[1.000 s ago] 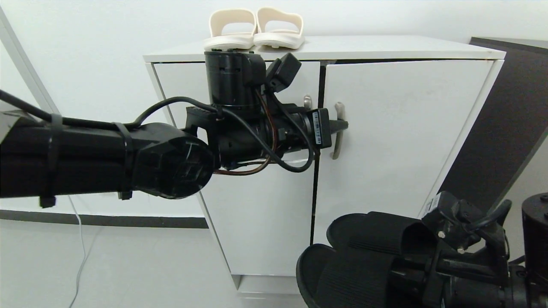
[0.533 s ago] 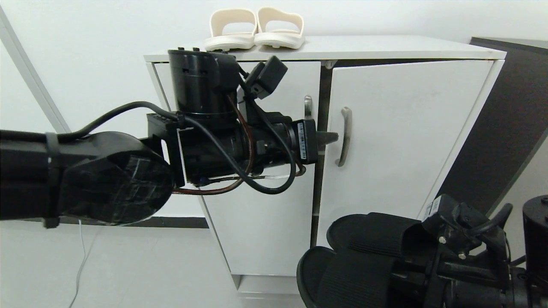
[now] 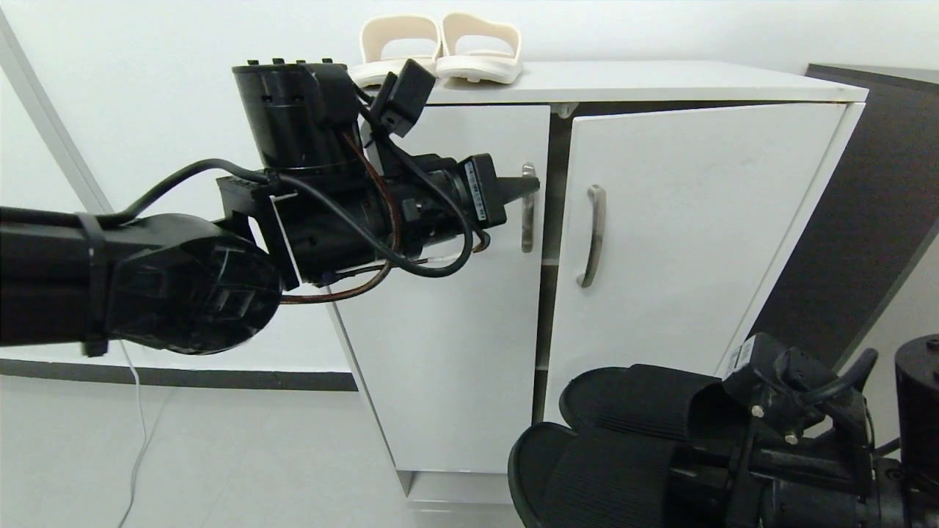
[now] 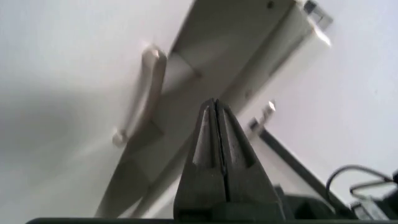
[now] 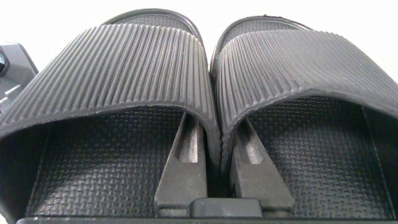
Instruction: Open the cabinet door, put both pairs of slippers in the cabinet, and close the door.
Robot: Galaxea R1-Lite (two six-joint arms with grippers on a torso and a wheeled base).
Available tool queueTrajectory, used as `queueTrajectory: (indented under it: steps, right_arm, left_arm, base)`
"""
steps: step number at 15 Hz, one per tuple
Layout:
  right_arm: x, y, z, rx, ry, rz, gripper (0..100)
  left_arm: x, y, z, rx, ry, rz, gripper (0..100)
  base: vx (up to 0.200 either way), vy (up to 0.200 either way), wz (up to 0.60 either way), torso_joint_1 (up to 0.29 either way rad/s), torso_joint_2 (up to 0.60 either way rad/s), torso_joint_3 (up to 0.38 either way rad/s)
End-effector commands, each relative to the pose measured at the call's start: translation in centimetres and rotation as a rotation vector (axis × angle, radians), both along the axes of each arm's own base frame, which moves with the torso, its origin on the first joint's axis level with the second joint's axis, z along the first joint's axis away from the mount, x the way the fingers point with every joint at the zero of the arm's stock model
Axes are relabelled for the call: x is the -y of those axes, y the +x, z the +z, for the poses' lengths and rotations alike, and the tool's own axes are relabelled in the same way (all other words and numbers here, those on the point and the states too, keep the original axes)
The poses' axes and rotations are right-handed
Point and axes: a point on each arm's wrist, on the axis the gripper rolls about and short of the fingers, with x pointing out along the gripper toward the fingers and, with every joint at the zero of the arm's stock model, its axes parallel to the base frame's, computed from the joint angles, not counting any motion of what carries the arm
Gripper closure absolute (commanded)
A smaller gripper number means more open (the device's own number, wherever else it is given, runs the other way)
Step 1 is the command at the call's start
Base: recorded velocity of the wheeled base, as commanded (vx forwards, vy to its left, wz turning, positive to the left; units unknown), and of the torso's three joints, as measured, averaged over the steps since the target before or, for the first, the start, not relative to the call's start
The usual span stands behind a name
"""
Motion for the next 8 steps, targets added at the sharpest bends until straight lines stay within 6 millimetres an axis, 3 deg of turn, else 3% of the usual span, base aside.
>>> queueTrajectory:
  steps: [1,8]
  right_arm:
    - [0.0,0.0,-0.1,-0.001,-0.003,0.001,100]
    - [-0.1,0.1,-0.1,-0.001,-0.005,-0.001,100]
  left_arm:
    - [1.0,1.8,-1.1,-0.019,0.007,0.005,100]
    - [3.1,4.6,-2.0,-0.014,0.003,0.008,100]
  base:
    - [0.0,0.0,0.0,0.0,0.0,0.0]
    - [0.0,0.0,0.0,0.0,0.0,0.0]
